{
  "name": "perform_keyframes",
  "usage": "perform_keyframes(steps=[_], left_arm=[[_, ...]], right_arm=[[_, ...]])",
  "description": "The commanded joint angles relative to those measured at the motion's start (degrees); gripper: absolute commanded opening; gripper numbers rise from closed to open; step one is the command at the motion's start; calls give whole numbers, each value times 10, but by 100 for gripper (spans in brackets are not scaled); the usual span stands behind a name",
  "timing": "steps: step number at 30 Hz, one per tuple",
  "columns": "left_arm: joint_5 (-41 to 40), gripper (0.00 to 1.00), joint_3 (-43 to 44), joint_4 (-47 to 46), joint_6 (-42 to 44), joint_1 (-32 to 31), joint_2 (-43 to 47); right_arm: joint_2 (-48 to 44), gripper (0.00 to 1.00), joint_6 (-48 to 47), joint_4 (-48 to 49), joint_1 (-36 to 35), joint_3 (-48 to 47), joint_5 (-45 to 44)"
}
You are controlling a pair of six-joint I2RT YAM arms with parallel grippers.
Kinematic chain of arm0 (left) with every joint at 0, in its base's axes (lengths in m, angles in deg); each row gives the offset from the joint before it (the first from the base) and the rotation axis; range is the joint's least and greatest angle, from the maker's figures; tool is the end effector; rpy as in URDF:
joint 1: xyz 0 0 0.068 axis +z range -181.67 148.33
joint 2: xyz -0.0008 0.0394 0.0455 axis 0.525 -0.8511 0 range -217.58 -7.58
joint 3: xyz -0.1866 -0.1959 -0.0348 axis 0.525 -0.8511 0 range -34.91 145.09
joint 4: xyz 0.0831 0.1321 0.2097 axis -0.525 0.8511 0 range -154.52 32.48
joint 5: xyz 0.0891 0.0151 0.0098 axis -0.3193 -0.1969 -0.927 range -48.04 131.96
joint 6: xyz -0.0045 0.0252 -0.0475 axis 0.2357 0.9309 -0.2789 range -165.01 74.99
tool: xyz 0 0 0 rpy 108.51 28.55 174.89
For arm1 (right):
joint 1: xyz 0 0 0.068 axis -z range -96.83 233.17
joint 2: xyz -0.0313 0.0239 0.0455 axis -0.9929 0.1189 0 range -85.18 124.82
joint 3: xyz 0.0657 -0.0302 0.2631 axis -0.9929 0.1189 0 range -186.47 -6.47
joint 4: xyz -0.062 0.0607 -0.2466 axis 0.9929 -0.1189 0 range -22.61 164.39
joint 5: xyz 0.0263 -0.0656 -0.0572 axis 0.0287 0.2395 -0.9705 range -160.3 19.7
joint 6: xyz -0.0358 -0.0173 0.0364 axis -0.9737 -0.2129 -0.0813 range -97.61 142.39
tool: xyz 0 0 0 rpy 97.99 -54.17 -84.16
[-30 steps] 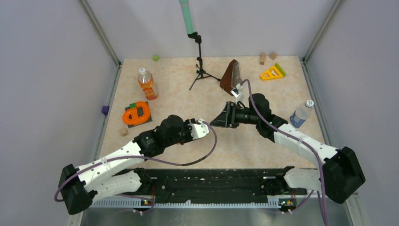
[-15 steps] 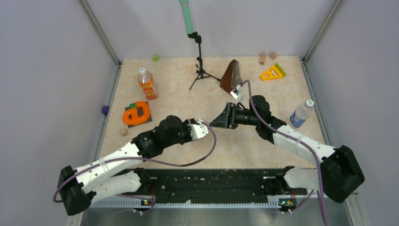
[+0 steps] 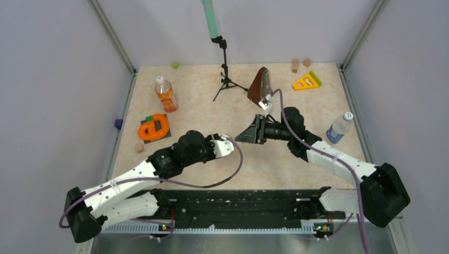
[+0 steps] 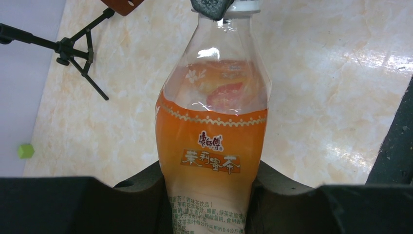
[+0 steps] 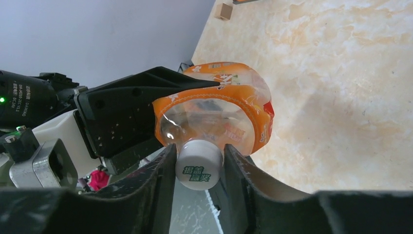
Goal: Unscrew the bottle caps
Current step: Unscrew the bottle cap from the plastic bottle.
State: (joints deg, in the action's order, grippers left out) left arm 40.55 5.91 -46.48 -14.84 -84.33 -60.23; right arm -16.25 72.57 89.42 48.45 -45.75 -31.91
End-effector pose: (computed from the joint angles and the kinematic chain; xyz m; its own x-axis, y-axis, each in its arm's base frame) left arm 0.1262 -0.1640 0.2773 0.1318 0.6557 -0.7435 0.8277 0.3399 0.4465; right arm 0.2063 0.1698 0.2652 -0.8551 0.1399 -0.4993 -0.4429 0.3039 0.8435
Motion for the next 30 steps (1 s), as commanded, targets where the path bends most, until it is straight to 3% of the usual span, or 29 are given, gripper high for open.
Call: perform_keyframes(steps=[1,7,16,22,30], left_arm=[[-4,0,8,-25,1,-3,4],[-10,0,8,-18,-2,-3,6],[-18,0,5,-12,3,-3,13],[-15,0,5,-17,-3,-3,6],[-14,0,3,-27,-6,-3,5]], right_arm=[[-1,45,4,24,-2,-4,7],[-6,48,-20,-10,-1,-17,6],[-30,42,-10,11,-1,-4,-23],[-24,45,1,28,-1,-1,-19],[-17,40,-4,22,-1,3,-1]])
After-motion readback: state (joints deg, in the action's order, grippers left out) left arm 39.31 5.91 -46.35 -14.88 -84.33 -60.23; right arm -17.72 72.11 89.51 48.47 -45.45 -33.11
